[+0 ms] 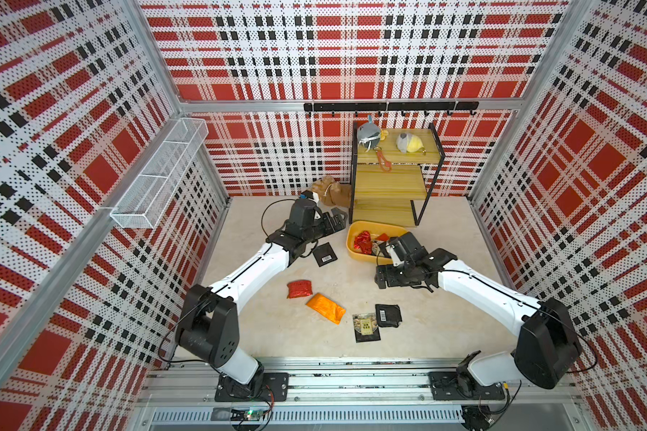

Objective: Put the tea bags into the storage box
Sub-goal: Pick up the tea bag from the center of the board.

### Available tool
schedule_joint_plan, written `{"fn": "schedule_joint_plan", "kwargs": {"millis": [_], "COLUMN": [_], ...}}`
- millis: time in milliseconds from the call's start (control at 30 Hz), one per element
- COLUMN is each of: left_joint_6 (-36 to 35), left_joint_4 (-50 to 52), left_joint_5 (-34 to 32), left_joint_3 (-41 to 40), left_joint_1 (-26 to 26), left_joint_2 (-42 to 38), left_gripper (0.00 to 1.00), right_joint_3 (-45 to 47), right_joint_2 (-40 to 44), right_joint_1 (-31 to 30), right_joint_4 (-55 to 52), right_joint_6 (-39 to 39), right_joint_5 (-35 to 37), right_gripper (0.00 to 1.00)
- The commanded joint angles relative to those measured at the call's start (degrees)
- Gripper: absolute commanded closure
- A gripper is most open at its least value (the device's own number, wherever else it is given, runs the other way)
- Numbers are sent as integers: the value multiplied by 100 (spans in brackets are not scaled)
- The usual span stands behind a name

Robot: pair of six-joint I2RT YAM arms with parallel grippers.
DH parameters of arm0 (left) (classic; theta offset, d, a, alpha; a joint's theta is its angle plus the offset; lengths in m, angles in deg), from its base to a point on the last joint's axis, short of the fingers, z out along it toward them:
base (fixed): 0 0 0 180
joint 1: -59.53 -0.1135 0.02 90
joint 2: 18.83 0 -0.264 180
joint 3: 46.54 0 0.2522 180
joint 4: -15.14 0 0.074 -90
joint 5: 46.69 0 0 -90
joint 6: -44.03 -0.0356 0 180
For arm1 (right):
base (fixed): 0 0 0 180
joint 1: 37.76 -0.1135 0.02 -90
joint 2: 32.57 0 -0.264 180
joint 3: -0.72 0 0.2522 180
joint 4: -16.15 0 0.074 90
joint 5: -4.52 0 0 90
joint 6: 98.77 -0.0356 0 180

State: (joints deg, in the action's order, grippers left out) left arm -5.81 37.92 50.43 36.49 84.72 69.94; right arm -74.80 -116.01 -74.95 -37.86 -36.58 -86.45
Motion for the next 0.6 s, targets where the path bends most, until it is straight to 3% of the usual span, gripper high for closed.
{"fn": "schedule_joint_plan", "kwargs": {"millis": [0, 133, 300, 567], "left_joint_6": [-171, -153, -20, -34], "left_joint_4": [1023, 1344, 1511, 1922], "left_joint_5": [-741, -1128, -1008, -1182], "left_joint_3": [-353, -895, -1542, -1870], "left_joint_1": [-101, -320, -851, -1226], "left_joint_2": [-351, -1001, -1856, -2541], "left_gripper": [1, 1, 1, 1], "right_joint_3": [-218, -681, -1450, -2113], "right_joint_2": [-306, -937, -1861, -2704], "right_joint_1": [-537, -1267, -1977, -2204], "right_joint_4": [410, 582, 602, 552], "right_joint_6": [371, 659, 1105, 1483], "right_joint_5": [597, 873, 1235, 857], "right_gripper": [7, 6, 4, 4]}}
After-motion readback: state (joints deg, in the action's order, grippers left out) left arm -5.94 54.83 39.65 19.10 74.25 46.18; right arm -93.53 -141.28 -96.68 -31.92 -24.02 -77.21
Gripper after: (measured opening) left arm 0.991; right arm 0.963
